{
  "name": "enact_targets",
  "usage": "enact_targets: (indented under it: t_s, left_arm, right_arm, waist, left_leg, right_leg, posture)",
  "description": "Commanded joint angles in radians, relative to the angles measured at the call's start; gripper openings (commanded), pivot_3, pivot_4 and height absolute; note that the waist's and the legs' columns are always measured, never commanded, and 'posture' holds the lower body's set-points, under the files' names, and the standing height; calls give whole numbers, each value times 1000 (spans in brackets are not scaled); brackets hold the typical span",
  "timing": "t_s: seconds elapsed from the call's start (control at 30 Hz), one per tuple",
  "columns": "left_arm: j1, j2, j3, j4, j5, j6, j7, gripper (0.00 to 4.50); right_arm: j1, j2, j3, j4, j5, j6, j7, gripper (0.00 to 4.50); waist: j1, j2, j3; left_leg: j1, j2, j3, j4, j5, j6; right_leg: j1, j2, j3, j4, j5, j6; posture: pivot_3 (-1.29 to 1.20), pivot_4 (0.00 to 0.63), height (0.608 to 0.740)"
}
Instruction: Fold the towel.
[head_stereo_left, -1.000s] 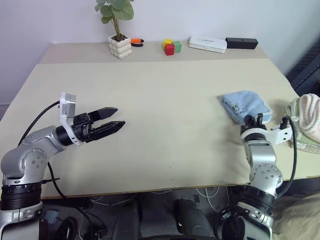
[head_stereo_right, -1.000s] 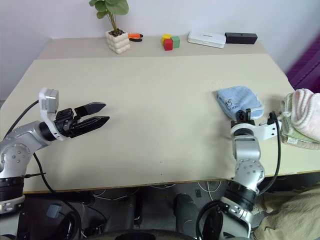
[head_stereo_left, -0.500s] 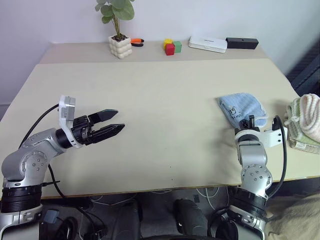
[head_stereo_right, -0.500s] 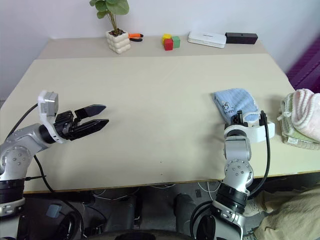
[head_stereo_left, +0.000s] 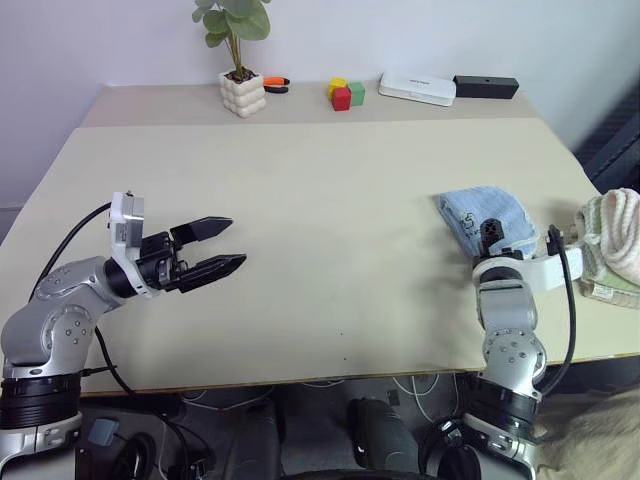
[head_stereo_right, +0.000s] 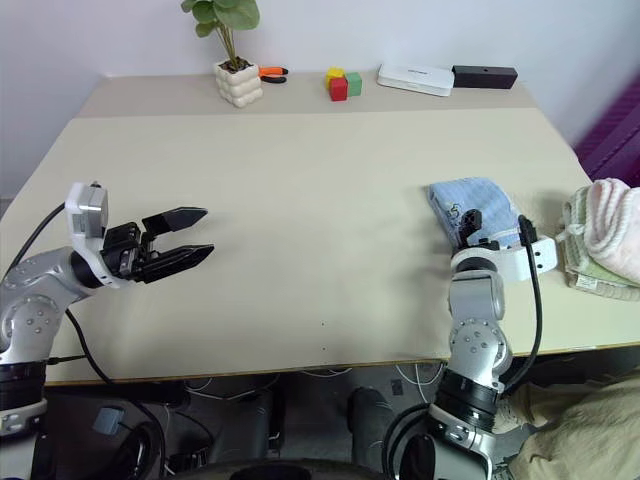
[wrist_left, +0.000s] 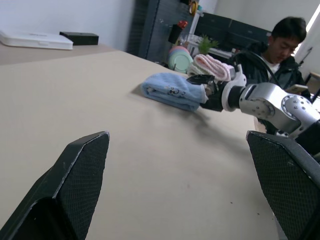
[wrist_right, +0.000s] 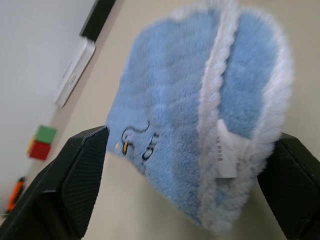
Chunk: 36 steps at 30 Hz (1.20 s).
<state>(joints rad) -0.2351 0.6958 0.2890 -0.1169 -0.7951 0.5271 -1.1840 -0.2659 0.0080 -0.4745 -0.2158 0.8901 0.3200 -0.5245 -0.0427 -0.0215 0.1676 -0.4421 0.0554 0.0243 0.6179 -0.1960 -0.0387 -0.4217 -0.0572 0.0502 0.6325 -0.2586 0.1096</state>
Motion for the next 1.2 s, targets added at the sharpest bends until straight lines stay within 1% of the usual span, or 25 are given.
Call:
enact_targets:
  t_s: [0.03,0.13,0.27,0.37,0.43,0.57,0.77,0.8,0.87,0.9,0.93,0.97,1.03,1.1,1.17,1.2]
  left_arm:
    - [-10,11,13,-4,0,-21,-10,4500]
    - [-15,7,10,2,-1,-25,-11,4500]
    - [-23,4,5,14,4,-31,-12,4500]
    - [-33,2,4,20,5,-34,-10,4500]
    - [-35,2,4,22,6,-36,-8,4500]
    - [-32,-2,7,18,4,-35,-2,4500]
    - [-15,-8,14,-3,-2,-32,14,4500]
    - [-11,-8,16,-7,-2,-34,16,4500]
    - [-2,-9,22,-14,-6,-35,19,4500]
    - [5,-8,27,-18,-4,-38,23,4500]
    - [15,-2,35,-18,2,-48,19,4500]
    - [23,5,42,-15,9,-57,16,4500]
    - [42,24,53,-1,30,-82,6,4500]
    - [69,42,78,4,39,-98,4,4500]
    - [100,36,101,-20,37,-113,29,4500]
    - [117,31,111,-31,35,-119,39,4500]
  right_arm:
    - [15,-30,9,-53,-78,-9,-4,4477]
    - [30,-81,21,-78,-207,-6,-35,4477]
    - [28,-138,48,-86,-312,4,-12,4477]
    - [20,-231,129,-94,-457,-10,65,4477]
    - [-6,-271,174,-85,-503,-60,152,4477]
    - [-65,-304,226,-67,-554,-110,270,4477]
    - [-122,-302,226,11,-587,-146,365,4477]
    - [-140,-305,239,28,-584,-150,399,4477]
    - [-172,-292,279,44,-529,-128,503,4477]
    - [-177,-297,354,35,-475,-47,617,4477]
    - [-168,-306,425,4,-433,-13,736,4477]
    - [-160,-311,465,-20,-382,25,830,4477]
    - [-160,-330,480,-36,-309,77,949,4477]
    - [-185,-364,484,-5,-290,76,1061,4477]
    - [-192,-410,508,7,-279,71,1195,4477]
    - [-188,-430,527,8,-290,54,1250,4477]
  waist:
    - [-1,0,0]
    - [-1,0,0]
    - [-1,0,0]
    - [-1,1,0]
    - [-1,0,0]
    - [-2,0,0]
    - [6,0,0]
    - [6,0,0]
    - [2,0,0]
    - [1,0,0]
    - [-4,0,0]
    - [-6,0,0]
    - [-3,0,0]
    - [4,0,0]
    - [13,1,0]
    - [18,1,0]
  left_leg:
    - [0,0,0,0,0,0]
    - [0,0,0,0,0,0]
    - [0,0,0,0,0,0]
    - [0,0,0,0,0,0]
    - [0,0,1,0,0,0]
    - [0,0,1,0,0,0]
    - [0,0,1,1,0,0]
    - [0,0,1,1,0,0]
    - [0,0,1,2,0,0]
    - [0,0,1,2,0,0]
    - [0,0,1,2,0,0]
    - [1,0,1,1,0,0]
    - [2,3,1,0,0,0]
    - [1,7,0,0,0,0]
    - [1,7,0,1,0,0]
    - [1,7,0,2,0,0]
  right_leg:
    - [0,0,0,0,0,0]
    - [0,0,0,0,0,0]
    - [0,0,0,0,0,0]
    - [0,0,0,0,0,0]
    - [0,0,1,0,0,0]
    - [0,1,1,0,0,1]
    - [0,1,1,0,1,2]
    - [0,1,1,0,0,1]
    - [0,1,1,0,0,1]
    - [0,1,1,1,0,1]
    - [0,1,1,1,1,1]
    - [0,1,1,2,2,3]
    - [0,4,1,3,2,3]
    - [-1,8,1,3,2,3]
    - [-1,8,0,3,2,2]
    - [-1,8,0,2,1,0]
  posture:
    - [0,150,740]
    - [0,150,740]
    - [0,150,740]
    - [0,150,740]
    - [0,150,740]
    - [0,150,740]
    - [0,150,740]
    - [0,150,740]
    - [0,150,740]
    - [0,150,740]
    - [0,150,740]
    - [0,150,740]
    - [0,150,740]
    - [0,150,740]
    - [0,150,740]
    - [0,150,740]
